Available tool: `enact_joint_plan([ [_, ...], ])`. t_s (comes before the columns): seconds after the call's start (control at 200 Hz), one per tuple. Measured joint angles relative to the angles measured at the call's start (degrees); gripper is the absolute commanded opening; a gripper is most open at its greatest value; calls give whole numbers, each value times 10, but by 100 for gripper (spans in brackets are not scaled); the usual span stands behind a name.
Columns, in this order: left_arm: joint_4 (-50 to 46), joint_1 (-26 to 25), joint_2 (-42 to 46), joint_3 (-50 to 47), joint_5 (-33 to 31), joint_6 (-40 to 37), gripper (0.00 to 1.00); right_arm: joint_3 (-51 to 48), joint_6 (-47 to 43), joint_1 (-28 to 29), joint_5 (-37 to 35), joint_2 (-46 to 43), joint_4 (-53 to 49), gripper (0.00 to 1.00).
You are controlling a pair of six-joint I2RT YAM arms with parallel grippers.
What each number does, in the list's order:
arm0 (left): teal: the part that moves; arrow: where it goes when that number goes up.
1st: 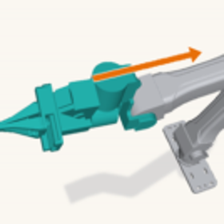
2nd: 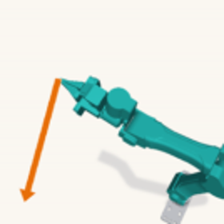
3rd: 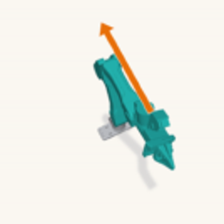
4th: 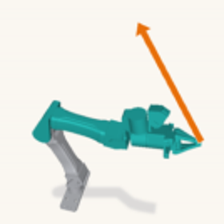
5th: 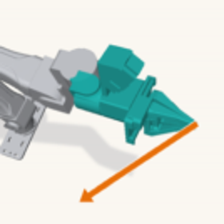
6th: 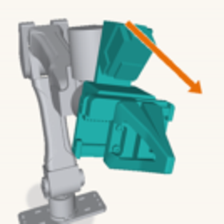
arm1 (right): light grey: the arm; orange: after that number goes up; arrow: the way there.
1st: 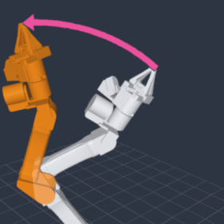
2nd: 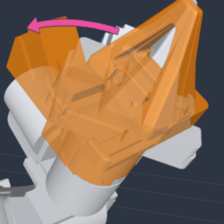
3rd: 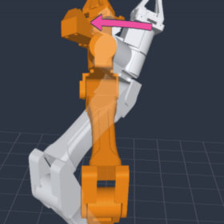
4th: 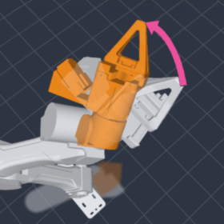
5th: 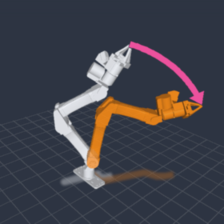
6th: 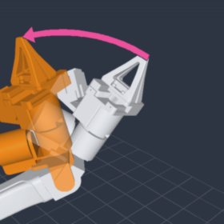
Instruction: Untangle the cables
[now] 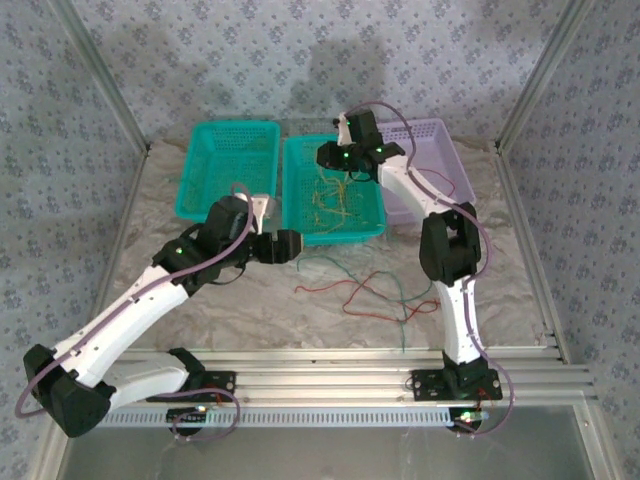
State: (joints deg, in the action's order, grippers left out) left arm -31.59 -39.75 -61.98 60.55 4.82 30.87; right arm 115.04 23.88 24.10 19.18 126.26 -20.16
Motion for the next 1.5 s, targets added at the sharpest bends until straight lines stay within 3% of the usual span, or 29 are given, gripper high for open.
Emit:
enact_joint_plan([
  [0.14, 0, 0, 0, 0, 0, 0, 85, 0, -19, 1, -24, -9, -6, 56],
  [0.325, 1, 0, -2, -7, 1, 2, 86, -1, -62, 4, -75, -66, -33, 68],
  [0.54, 3, 0, -12, -8, 5, 7, 87, -27, -97, 6, -132, -174, -67, 69],
  [0.849, 14, 0, -19, -11, 8, 17, 87, -383, -106, 36, -246, -540, -136, 70],
  [1.009, 17, 0, -37, -11, 14, 17, 87, -518, -66, 66, -267, -664, -179, 70],
  [1.244, 18, 0, -43, -11, 18, 22, 87, -697, 11, 125, -275, -711, -190, 68],
  [1.499, 20, 0, -49, -11, 19, 28, 87, -769, 58, 144, -304, -699, -171, 66],
])
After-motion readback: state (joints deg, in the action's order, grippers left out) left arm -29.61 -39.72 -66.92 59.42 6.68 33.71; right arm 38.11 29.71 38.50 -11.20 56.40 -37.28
